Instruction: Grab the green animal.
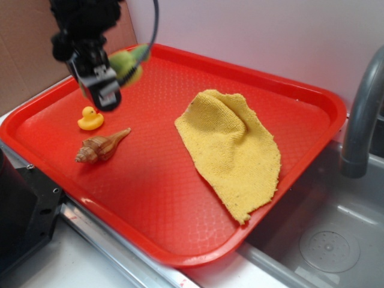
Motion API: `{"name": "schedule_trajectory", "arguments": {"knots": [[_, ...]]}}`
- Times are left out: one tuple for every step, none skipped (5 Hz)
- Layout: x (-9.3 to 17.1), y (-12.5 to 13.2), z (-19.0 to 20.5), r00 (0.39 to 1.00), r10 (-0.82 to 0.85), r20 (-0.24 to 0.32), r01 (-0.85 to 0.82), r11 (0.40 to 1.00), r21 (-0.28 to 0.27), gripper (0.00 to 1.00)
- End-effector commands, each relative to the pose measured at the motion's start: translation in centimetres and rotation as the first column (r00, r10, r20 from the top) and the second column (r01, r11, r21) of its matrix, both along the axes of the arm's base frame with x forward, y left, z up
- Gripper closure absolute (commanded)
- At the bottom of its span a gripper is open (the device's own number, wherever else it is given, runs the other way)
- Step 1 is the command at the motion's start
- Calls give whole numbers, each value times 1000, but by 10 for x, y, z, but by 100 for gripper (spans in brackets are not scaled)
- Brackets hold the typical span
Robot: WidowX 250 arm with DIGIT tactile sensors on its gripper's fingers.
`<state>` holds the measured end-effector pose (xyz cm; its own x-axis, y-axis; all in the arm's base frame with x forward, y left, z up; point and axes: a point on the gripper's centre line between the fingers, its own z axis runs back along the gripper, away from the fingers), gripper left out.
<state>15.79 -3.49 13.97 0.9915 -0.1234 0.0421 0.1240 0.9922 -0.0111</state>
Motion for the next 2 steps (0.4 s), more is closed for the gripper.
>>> {"name": "schedule_trajectory", "arguments": {"knots": [[-11, 41, 59, 933, 353, 64, -354, 935, 2, 100], [0, 50, 53, 920, 392, 23, -391, 920, -31, 100]]}}
